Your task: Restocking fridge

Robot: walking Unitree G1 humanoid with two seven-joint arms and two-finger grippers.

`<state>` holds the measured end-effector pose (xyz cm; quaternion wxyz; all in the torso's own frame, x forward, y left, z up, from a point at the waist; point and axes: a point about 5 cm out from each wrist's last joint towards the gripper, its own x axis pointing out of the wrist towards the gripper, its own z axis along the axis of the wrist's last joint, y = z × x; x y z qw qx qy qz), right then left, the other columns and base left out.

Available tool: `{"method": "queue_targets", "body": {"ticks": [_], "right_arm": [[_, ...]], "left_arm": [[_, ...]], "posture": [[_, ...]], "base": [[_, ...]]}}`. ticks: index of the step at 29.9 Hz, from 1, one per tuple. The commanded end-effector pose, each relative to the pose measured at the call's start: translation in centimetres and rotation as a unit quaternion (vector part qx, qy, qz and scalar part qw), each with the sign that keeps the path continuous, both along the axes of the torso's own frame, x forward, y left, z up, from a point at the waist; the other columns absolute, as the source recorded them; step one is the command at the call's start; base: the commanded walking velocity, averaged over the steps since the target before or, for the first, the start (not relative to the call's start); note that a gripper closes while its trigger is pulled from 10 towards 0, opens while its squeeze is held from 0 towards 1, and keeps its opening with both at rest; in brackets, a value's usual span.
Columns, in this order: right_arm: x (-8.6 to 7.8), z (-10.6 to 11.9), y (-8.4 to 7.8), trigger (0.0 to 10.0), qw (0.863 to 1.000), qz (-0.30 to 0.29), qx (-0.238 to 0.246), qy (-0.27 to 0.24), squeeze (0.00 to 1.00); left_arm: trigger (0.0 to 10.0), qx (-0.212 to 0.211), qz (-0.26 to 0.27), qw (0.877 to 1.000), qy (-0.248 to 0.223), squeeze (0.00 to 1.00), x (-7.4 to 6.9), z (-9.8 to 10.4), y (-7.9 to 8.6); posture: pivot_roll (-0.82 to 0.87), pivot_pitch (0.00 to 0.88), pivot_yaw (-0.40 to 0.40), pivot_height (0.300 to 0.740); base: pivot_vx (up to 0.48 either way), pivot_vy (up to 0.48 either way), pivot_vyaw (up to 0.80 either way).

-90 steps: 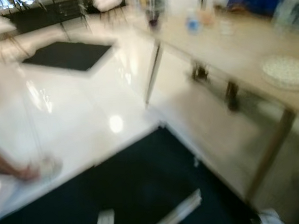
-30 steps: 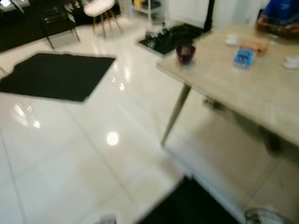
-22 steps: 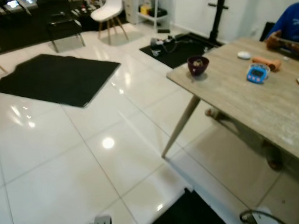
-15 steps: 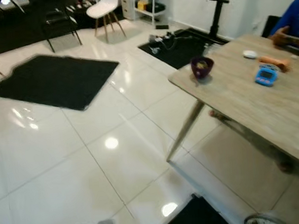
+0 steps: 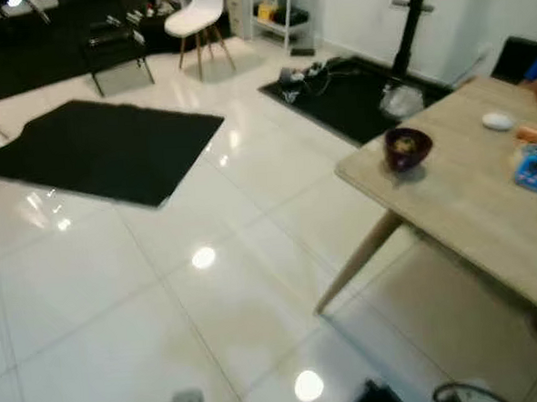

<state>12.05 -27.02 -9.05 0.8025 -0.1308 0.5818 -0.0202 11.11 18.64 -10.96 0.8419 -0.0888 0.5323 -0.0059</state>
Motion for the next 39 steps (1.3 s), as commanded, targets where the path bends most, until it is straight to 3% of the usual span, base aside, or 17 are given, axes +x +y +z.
{"method": "queue_targets", "body": {"ticks": [1,26,33,39], "right_arm": [[0.05,-0.05,0.2,10.0,1.0,-0.001,0.001,-0.004,0.0],[0.08,-0.05,0.25,10.0,1.0,0.002,0.002,-0.004,0.0],[0.08,-0.05,0.24,10.0,1.0,0.004,0.002,-0.004,0.0],[0.05,-0.05,0.23,10.0,1.0,0.005,0.002,-0.003,0.0]], "left_arm": [[10.0,-0.005,-0.003,1.0,0.022,0.0,-1.29,-0.38,-0.29],[10.0,-0.01,-0.002,1.0,0.022,0.0,-1.31,-0.39,-0.38],[10.0,-0.007,0.007,1.0,0.018,0.0,-1.25,-0.37,-0.31],[10.0,-0.012,0.046,0.999,-0.009,0.0,-0.9,-0.2,-0.21]], "posture": [[-0.02,0.0,-0.003,0.74],[-0.02,0.0,-0.001,0.74],[-0.02,0.0,-0.001,0.74],[-0.02,0.0,-0.001,0.74]], "base": [[0.0,-0.24,0.0],[0.258,-0.395,0.0],[0.0,0.0,0.0],[0.0,0.0,0.0]]}}
